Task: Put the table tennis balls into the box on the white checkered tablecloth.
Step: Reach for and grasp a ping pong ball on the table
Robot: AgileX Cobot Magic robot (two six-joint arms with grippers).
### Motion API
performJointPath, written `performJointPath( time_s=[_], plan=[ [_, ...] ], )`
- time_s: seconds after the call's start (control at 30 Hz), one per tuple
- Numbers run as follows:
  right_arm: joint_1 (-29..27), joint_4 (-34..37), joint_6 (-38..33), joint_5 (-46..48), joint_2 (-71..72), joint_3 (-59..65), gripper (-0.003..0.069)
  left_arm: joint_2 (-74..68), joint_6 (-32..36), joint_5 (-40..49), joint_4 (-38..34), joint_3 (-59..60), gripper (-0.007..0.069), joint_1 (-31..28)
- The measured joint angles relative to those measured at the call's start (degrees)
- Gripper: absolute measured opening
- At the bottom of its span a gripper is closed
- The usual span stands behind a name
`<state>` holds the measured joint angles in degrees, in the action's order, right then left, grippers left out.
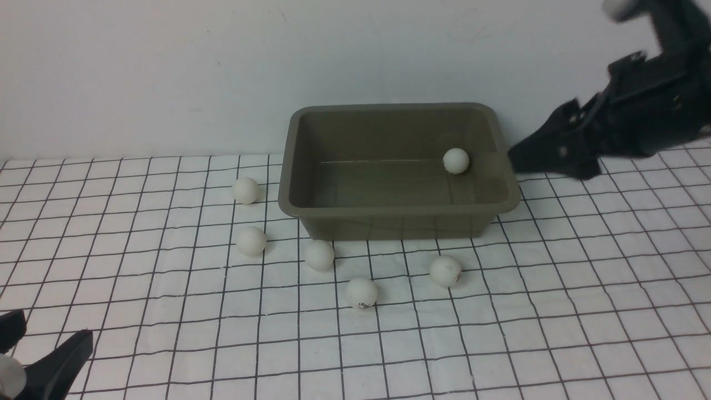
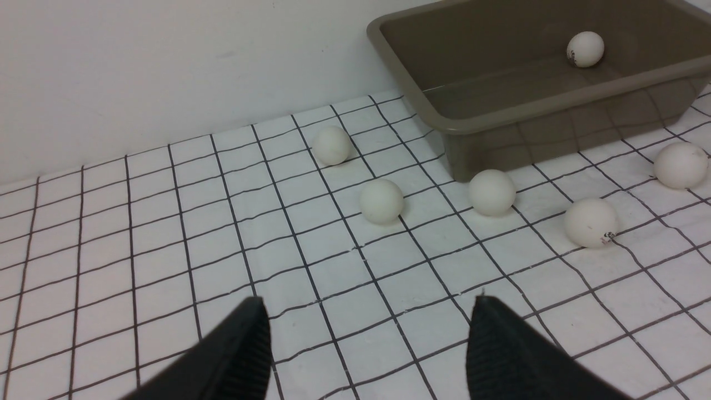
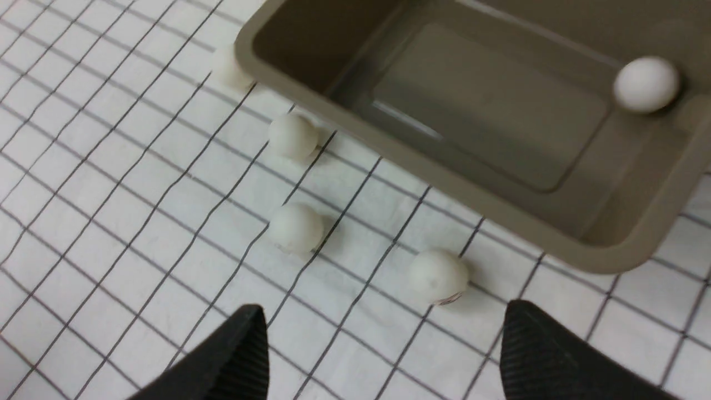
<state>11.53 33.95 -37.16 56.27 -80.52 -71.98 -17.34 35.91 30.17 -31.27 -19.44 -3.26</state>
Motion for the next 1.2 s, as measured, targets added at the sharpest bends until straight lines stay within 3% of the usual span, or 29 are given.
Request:
performJointPath(
  time_s=[0.17,0.37,0.67,1.2],
  plan=[
    [8.98,-2.15,4.42,-10.14,-0.06,10.34,0.0503,0.0,0.0,0.0,0.0,0.0,0.0429,0.0],
    [14.54,-2.08,9.82,-23.56,-2.47,20.03,0.0503,0.0,0.0,0.0,-0.05,0.0,0.0429,0.0],
    [15.5,-0.44,15.8,-37.14,-10.12,21.91,0.0503,0.0,0.0,0.0,-0.05,0.0,0.0429,0.0],
    [16.47,2.64,15.08,-47.3,-19.26,21.91,0.0503,0.0,0.0,0.0,-0.05,0.0,0.0429,0.0]
  ],
)
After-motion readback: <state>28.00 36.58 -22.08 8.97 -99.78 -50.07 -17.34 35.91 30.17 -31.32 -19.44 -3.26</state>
